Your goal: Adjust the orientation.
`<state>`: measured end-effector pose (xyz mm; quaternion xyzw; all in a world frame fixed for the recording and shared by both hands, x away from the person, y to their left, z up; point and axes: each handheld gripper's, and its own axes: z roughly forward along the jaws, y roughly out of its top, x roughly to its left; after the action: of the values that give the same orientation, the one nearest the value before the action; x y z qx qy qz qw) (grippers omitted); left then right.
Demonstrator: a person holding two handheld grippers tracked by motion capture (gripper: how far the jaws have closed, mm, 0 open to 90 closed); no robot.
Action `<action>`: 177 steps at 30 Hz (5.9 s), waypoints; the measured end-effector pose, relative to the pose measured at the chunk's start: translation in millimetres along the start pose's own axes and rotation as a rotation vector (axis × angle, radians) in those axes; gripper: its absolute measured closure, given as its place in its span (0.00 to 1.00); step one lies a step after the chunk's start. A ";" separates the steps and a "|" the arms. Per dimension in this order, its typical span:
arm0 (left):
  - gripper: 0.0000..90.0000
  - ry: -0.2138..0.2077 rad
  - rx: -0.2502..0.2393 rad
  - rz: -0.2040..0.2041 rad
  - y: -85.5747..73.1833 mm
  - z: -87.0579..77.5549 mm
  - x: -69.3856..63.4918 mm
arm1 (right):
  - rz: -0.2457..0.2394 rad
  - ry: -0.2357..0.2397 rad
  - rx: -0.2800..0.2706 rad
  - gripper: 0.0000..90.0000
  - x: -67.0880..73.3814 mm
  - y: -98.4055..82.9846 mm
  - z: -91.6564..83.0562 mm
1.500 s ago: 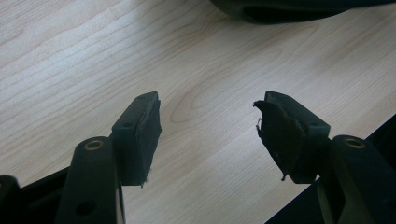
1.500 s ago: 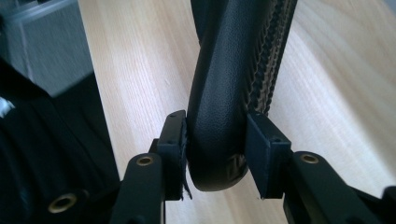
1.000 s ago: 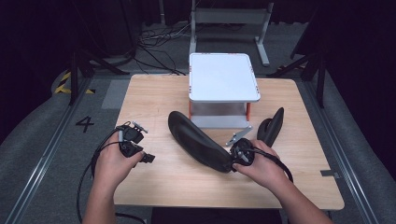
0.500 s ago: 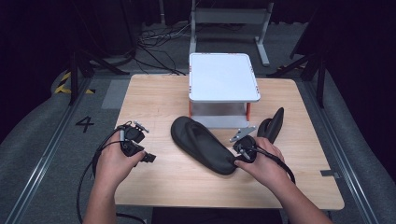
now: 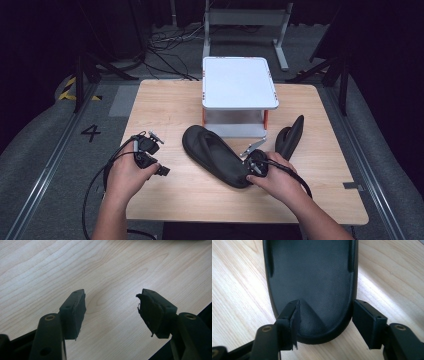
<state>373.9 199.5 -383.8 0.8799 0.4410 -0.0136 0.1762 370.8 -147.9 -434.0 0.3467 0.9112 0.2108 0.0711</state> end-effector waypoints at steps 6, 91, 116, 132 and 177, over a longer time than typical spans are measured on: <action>0.43 0.003 0.016 0.001 1.9 4.8 -1.3 | -0.002 0.104 0.028 0.49 22.5 -1.1 -3.1; 0.69 -0.113 0.155 0.061 37.1 40.6 -50.3 | 0.264 -0.052 -0.285 0.49 -72.8 -51.8 -106.3; 0.78 -0.229 0.350 0.176 26.4 72.7 -70.5 | 0.067 -0.142 -0.212 0.89 -78.1 -30.7 -82.8; 0.71 -0.303 0.380 0.292 48.9 87.0 -101.3 | 0.198 -0.125 -0.118 0.90 -88.4 -60.9 -108.9; 0.39 -0.141 0.109 0.079 32.0 43.1 -39.3 | 0.522 -0.054 -0.046 0.76 -151.3 -91.8 -77.8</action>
<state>380.6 137.8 -407.5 0.9018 0.3910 -0.0923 0.1592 407.5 -335.7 -406.2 0.5740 0.7835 0.2335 0.0465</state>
